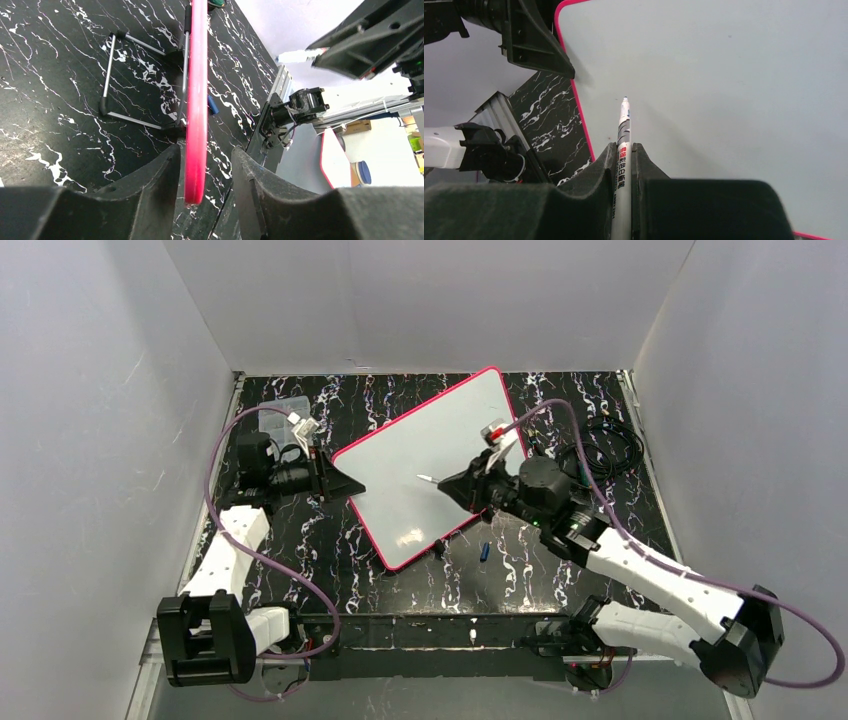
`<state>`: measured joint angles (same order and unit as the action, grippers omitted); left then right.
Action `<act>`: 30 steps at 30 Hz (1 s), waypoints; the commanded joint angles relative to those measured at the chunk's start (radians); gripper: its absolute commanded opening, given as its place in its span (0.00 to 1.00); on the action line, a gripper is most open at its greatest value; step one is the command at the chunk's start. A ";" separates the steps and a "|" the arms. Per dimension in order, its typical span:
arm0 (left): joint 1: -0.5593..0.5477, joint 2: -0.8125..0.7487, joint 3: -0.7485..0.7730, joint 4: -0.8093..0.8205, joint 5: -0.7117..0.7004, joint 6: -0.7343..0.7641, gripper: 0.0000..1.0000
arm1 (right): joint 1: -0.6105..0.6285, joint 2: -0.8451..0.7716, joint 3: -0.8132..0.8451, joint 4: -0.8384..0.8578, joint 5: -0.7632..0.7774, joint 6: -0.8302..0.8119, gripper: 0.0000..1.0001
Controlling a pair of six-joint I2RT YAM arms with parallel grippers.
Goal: Write a sentence on the whiteboard
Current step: Move the whiteboard to the center of the board, then hold the whiteboard at the center of the board.
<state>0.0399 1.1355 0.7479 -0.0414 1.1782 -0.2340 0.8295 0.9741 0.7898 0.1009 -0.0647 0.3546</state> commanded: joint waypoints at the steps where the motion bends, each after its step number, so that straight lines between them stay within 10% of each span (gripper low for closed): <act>1: 0.024 -0.050 0.041 -0.036 0.004 0.019 0.42 | 0.097 0.066 0.072 0.167 0.135 -0.021 0.01; 11: 0.081 -0.054 0.056 -0.001 -0.004 -0.001 0.34 | 0.219 0.248 0.182 0.245 0.221 -0.077 0.01; 22: 0.089 -0.059 0.052 0.006 -0.002 0.025 0.01 | 0.271 0.386 0.290 0.265 0.275 -0.137 0.01; 30: 0.088 -0.073 0.041 -0.003 -0.005 0.062 0.00 | 0.287 0.413 0.300 0.278 0.309 -0.159 0.01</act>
<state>0.1226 1.1015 0.7681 -0.0299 1.1599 -0.1982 1.1049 1.3834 1.0378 0.3107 0.2081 0.2272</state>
